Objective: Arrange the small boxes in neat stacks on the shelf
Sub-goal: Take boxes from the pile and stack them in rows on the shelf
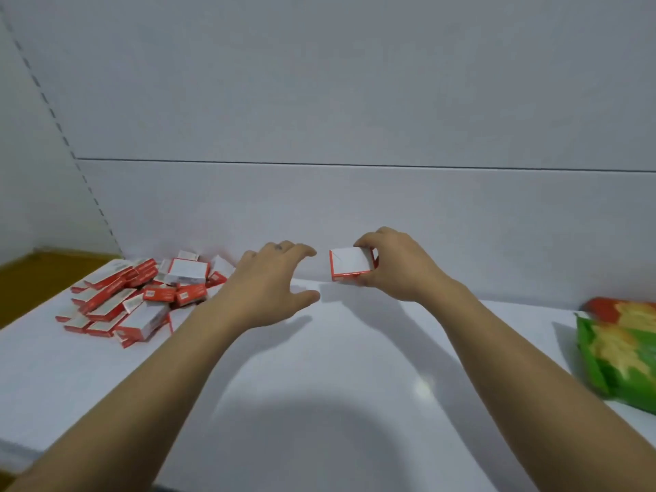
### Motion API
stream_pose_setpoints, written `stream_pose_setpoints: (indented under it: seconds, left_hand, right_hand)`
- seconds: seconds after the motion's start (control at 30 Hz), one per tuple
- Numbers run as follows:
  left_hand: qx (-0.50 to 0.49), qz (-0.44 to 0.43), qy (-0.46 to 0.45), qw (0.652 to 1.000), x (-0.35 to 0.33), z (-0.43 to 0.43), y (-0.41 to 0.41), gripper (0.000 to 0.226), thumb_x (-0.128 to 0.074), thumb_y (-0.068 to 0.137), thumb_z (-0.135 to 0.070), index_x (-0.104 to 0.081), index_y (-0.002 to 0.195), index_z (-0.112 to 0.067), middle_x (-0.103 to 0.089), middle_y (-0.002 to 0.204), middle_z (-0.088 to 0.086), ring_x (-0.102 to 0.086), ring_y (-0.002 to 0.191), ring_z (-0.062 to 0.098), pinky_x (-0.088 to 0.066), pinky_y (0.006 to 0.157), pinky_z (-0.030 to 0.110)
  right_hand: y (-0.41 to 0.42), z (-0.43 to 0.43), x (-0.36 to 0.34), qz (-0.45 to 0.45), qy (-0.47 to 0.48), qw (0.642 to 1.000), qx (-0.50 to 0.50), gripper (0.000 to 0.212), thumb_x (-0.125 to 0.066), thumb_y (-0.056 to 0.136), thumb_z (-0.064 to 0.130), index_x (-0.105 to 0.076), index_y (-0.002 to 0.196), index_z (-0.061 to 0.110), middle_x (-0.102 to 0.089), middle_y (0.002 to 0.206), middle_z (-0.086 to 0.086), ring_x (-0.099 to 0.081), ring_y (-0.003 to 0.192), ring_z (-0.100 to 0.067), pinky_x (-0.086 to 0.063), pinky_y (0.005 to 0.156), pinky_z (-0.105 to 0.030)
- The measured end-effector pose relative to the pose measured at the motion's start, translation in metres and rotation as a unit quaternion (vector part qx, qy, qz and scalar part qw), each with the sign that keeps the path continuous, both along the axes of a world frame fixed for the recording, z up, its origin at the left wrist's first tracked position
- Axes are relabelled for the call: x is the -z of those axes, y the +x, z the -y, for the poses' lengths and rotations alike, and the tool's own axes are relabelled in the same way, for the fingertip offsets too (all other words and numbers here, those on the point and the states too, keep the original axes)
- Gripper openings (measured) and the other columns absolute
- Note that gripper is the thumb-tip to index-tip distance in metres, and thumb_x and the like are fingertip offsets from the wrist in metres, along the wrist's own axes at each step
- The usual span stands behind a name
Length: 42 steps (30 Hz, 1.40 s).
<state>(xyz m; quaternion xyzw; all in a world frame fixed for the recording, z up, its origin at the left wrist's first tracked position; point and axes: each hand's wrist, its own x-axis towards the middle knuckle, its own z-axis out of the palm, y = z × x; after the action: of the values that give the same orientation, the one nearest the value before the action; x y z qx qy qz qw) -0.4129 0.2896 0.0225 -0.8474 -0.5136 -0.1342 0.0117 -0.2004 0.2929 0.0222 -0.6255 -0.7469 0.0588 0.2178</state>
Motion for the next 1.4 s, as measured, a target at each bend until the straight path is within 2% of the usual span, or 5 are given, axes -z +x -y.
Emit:
stream_pose_setpoints:
  seconds: [0.6,0.97,1.1,1.27,1.4]
  left_hand:
    - [0.229,0.041,-0.010,0.972,0.019,-0.081,0.006,0.073,-0.060,0.084,-0.052,-0.025,0.145,-0.031,-0.035,0.147,-0.005,-0.035,0.131,0.018,-0.029,0.107,0.039]
    - [0.231,0.073,0.001,0.970,0.008,-0.083,-0.007,0.076,-0.063,0.081,-0.050,-0.025,0.144,-0.031,-0.036,0.145,-0.005,-0.036,0.130,0.017,-0.030,0.106,0.038]
    - [0.228,0.147,-0.009,0.962,0.012,-0.078,-0.008,0.064,-0.067,0.081,-0.046,-0.038,0.136,-0.032,-0.048,0.135,-0.011,-0.047,0.120,0.011,-0.037,0.102,0.035]
    - [0.206,0.282,-0.044,0.936,0.025,-0.073,-0.010,0.054,-0.076,0.078,-0.031,-0.050,0.125,-0.028,-0.056,0.120,-0.012,-0.054,0.102,0.003,-0.043,0.089,0.020]
    - [0.203,0.335,-0.037,0.919,0.034,-0.066,-0.010,0.058,-0.078,0.076,-0.028,-0.048,0.126,-0.027,-0.057,0.112,-0.012,-0.053,0.100,0.002,-0.046,0.090,0.023]
  right_hand:
    - [-0.023,0.009,-0.001,0.023,-0.035,0.977,0.210,0.055,-0.081,0.072,0.029,-0.059,0.122,0.027,-0.053,0.109,0.002,-0.056,0.093,-0.018,-0.049,0.082,-0.035]
    - [-0.042,-0.001,-0.014,-0.022,-0.009,0.983,0.182,0.053,-0.081,0.071,0.027,-0.061,0.119,0.031,-0.051,0.106,0.004,-0.058,0.086,-0.015,-0.053,0.079,-0.035]
    - [-0.046,-0.004,-0.013,-0.054,-0.005,0.986,0.160,0.052,-0.083,0.070,0.025,-0.062,0.117,0.032,-0.053,0.106,0.006,-0.059,0.086,-0.013,-0.051,0.080,-0.030]
    - [-0.048,0.000,0.000,-0.164,-0.027,0.978,0.126,0.047,-0.085,0.066,0.029,-0.066,0.108,0.035,-0.061,0.104,0.013,-0.062,0.085,-0.007,-0.052,0.077,-0.026]
    - [-0.050,0.005,0.013,-0.288,-0.059,0.950,0.102,0.054,-0.079,0.072,0.013,-0.062,0.122,0.028,-0.066,0.106,0.012,-0.068,0.086,-0.008,-0.055,0.081,-0.027]
